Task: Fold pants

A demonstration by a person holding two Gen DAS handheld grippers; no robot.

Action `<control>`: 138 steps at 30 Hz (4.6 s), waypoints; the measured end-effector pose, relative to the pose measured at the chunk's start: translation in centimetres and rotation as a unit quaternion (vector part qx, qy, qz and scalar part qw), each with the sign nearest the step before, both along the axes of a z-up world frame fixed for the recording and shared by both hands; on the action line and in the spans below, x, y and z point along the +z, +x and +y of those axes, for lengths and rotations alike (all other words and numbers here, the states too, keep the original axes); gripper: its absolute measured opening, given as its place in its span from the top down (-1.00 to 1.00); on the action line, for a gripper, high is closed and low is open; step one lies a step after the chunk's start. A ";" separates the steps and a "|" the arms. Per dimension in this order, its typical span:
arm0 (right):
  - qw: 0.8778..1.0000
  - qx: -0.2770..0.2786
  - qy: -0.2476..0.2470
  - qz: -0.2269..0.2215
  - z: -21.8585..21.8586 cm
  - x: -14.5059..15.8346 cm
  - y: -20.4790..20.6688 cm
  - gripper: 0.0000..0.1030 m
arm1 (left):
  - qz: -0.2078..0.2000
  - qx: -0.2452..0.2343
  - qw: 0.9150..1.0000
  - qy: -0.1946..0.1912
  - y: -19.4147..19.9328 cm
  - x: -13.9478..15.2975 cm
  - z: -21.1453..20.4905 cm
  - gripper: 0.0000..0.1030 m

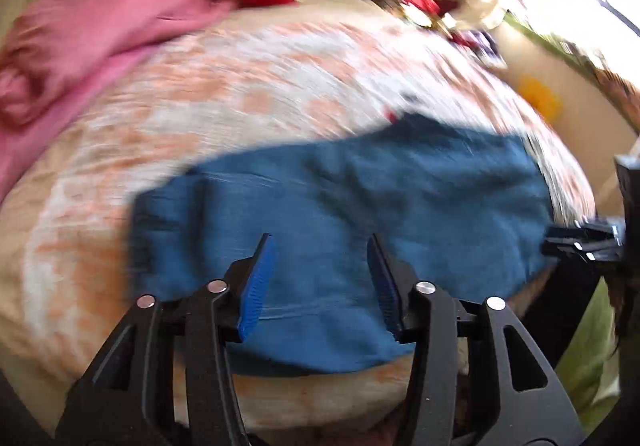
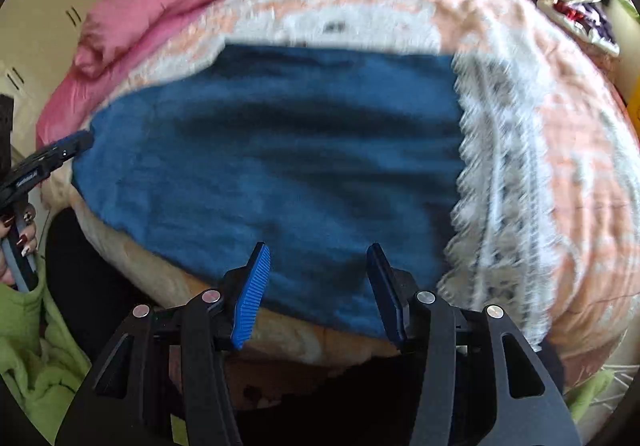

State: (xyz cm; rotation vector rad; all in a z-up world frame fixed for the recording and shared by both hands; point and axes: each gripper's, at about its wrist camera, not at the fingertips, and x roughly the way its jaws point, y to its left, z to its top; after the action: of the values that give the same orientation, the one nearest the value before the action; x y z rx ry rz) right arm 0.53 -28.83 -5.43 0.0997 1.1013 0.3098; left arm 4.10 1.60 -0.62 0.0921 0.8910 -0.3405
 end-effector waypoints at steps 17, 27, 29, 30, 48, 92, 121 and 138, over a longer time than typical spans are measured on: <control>0.998 -0.010 -0.006 -0.062 -2.3 3.3 1.4 0.04 | -0.020 -0.106 0.994 -0.009 7.5 2.0 -6.6 -0.10; 0.998 -0.057 0.014 -0.020 -5.5 1.0 4.7 0.04 | 0.058 -0.166 0.984 0.009 14.8 -2.6 -12.5 0.09; 0.998 -0.061 0.026 -0.019 -5.6 0.5 4.5 0.03 | 0.071 -0.178 0.981 0.009 14.9 -3.1 -13.3 0.99; 0.997 -0.062 0.028 -0.021 -5.6 0.5 4.4 0.03 | 0.062 -0.179 0.982 0.014 14.7 -2.9 -13.4 0.99; 0.988 -0.121 0.018 -0.093 -11.5 4.5 7.6 0.04 | 0.072 -0.133 0.986 -0.069 16.3 -4.0 -11.1 0.95; 0.993 -0.028 -0.045 -0.103 -6.3 2.8 3.1 -0.12 | 0.028 0.033 0.998 -0.048 7.6 0.1 2.5 0.25; 0.995 -0.024 -0.055 -0.083 -3.8 3.5 -0.4 -0.35 | -0.022 -0.031 0.999 0.037 3.8 0.0 -1.4 -0.29; 0.998 -0.051 -0.037 -0.013 -2.5 -0.2 0.7 -0.35 | 0.038 -0.027 0.997 0.065 2.2 -5.6 0.1 -0.52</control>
State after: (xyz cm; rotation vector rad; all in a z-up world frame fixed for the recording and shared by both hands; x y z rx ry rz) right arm 1.19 -31.37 -5.66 0.0857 1.0758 0.1783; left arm 6.33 1.70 -6.20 0.2249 0.9865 -0.3375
